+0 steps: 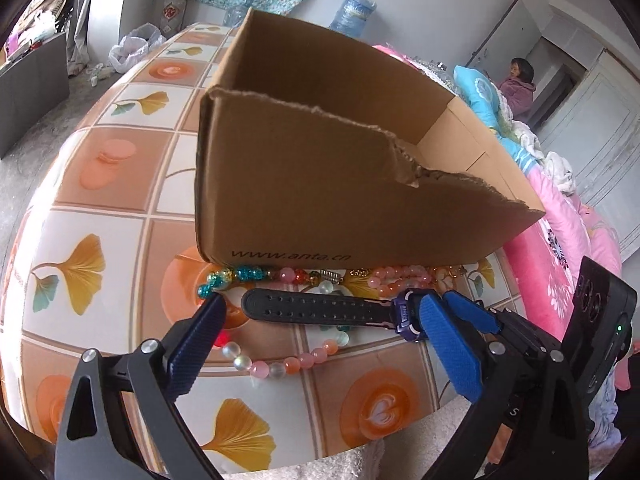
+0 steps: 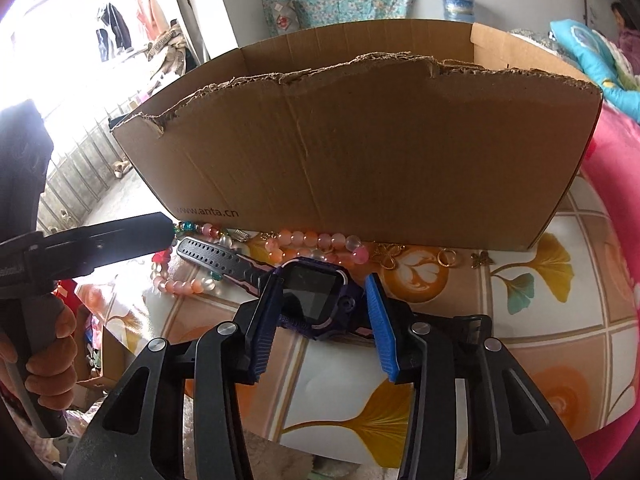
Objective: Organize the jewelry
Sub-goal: 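Lower the right tool onto the black smartwatch and close on it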
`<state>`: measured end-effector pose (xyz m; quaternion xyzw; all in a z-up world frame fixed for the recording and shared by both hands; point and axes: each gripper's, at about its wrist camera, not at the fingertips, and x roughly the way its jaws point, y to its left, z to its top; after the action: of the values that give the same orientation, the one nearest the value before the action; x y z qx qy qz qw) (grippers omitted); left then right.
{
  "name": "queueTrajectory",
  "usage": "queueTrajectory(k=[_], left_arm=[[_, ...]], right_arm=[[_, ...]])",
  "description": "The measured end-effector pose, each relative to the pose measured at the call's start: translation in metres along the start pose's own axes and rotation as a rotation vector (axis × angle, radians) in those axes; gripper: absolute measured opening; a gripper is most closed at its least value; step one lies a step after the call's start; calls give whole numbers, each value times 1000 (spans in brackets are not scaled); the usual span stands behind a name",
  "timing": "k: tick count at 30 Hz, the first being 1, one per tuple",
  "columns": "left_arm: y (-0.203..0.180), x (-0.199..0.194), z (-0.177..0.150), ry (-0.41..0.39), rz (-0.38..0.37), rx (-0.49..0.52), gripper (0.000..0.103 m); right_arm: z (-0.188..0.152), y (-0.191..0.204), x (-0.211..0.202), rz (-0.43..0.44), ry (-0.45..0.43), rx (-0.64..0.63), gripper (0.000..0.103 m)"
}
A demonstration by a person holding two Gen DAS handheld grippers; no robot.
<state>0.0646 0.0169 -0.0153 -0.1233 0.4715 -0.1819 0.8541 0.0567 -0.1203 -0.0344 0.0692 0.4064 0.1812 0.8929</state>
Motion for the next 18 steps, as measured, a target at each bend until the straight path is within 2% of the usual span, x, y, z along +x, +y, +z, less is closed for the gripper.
queueTrajectory(k=[5,13,18], left_arm=[[5,20,3,64,30,-48,86],[-1,25,6,69,70,-38,83],[-4,24,3,68,38,-45,68]], right_arm=[[-2,-2,-1,24,-3,0,40],[-9,-25,-10,48,-4,4,40],[-7,-25,-4,50,-8,2,40]])
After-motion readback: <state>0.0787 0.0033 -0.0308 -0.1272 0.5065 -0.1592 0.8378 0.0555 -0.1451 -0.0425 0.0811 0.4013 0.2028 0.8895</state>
